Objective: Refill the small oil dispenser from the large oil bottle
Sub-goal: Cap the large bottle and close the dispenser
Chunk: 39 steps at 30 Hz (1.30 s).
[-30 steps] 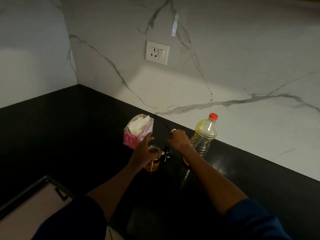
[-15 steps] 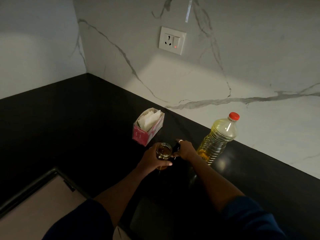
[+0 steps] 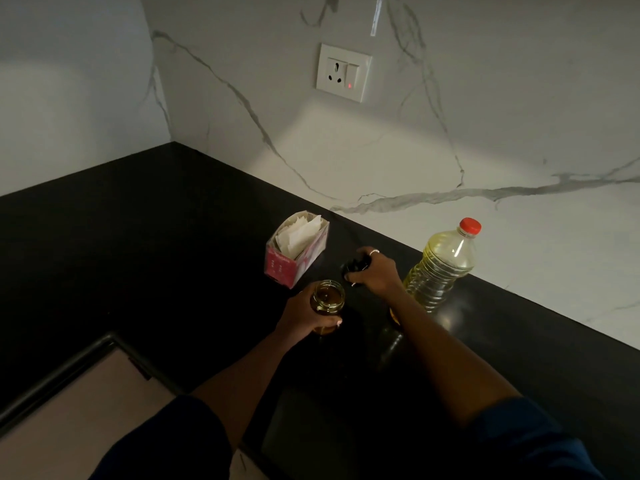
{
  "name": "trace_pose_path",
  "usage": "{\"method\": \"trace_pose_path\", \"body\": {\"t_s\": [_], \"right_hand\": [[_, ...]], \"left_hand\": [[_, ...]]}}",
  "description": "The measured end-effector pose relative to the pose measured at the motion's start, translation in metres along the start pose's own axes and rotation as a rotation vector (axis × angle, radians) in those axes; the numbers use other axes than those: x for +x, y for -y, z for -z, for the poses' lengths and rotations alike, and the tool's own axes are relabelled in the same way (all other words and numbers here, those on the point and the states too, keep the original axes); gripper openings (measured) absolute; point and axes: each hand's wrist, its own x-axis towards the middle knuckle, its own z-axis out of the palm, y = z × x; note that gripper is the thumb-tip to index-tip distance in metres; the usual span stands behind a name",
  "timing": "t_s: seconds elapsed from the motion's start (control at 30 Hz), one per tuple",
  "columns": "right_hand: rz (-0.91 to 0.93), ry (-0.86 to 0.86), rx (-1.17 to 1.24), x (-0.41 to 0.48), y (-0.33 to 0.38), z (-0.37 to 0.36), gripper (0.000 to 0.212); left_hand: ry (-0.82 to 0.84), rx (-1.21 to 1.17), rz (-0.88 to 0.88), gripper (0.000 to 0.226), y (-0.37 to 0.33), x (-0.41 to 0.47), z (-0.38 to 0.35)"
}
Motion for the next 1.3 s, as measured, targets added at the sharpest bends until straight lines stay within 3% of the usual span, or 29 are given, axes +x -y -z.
{"method": "trace_pose_path", "body": {"t_s": [0.1,0.27,0.47,0.7,1.13,1.3], "right_hand": [[0.071,0.02,0.073,-0.007,0.017,0.013,0.061],[0.187,0.263,0.044,-0.02,0.041,0.021,0.049],[0.246,0.439,-0.171,-0.028,0.05,0.008,0.052],[0.3,0.474,-0.345,-0.027,0.052,-0.003,0.057],[0.455,0.554,-0.639,-0.02,0.06,-0.007,0.062],[0.384,0.448,-0.628,-0.017,0.058,-0.017,0.052]], "left_hand": [[0.007,-0.005,0.036,0.081,-0.003,-0.001,0.0],[0.034,0.015,0.055,0.08,-0.007,-0.001,-0.001],[0.034,0.055,0.01,0.074,-0.003,0.0,-0.002],[0.044,0.044,0.017,0.082,-0.002,0.001,-0.001],[0.03,0.048,0.058,0.072,0.003,0.006,-0.003],[-0.007,0.157,0.029,0.084,0.0,0.006,-0.005]]}}
